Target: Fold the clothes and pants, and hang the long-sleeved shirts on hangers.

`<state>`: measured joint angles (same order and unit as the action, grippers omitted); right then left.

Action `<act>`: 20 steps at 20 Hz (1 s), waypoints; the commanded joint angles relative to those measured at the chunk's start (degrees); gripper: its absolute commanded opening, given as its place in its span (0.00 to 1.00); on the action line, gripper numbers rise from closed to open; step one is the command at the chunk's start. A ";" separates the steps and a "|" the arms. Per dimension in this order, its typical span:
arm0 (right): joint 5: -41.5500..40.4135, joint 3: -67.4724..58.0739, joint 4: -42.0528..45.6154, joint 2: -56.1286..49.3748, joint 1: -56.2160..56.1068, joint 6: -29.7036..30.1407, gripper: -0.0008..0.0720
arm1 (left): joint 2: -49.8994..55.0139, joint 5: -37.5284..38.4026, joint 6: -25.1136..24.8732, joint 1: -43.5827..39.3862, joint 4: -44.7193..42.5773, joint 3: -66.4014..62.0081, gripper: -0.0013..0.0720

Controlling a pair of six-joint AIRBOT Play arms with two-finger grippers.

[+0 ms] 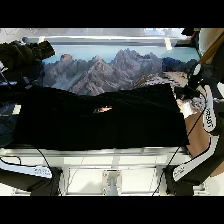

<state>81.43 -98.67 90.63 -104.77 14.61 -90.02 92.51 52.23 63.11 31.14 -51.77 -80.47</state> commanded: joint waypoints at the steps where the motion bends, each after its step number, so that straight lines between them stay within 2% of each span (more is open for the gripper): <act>1: -15.76 -5.53 -15.43 0.15 0.57 2.93 0.54 | -0.04 -0.17 1.25 -0.20 0.00 -0.07 0.04; 3: -19.89 -8.76 -24.02 -2.91 2.45 2.89 0.54 | -0.02 -0.15 1.25 -0.20 0.00 -0.07 0.04; 6: -16.52 -11.30 -31.82 -8.48 6.93 3.19 0.54 | -0.02 -0.11 1.25 -0.20 -0.02 -0.07 0.04; 11: -13.79 -11.30 -32.57 -13.75 12.13 5.38 0.54 | -0.02 -0.11 1.22 -0.20 -0.04 -0.07 0.04; 16: -10.49 -11.30 -40.41 -19.37 12.50 12.39 0.54 | -0.02 1.51 1.25 -0.22 -0.02 -0.07 0.04; 20: -10.56 -11.30 -42.84 -21.05 12.50 13.27 0.54 | -0.02 1.53 1.22 -0.20 -0.02 -0.07 0.05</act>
<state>70.06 -110.00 49.98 -124.20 26.96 -78.46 92.51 53.52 64.34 30.92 -51.77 -80.47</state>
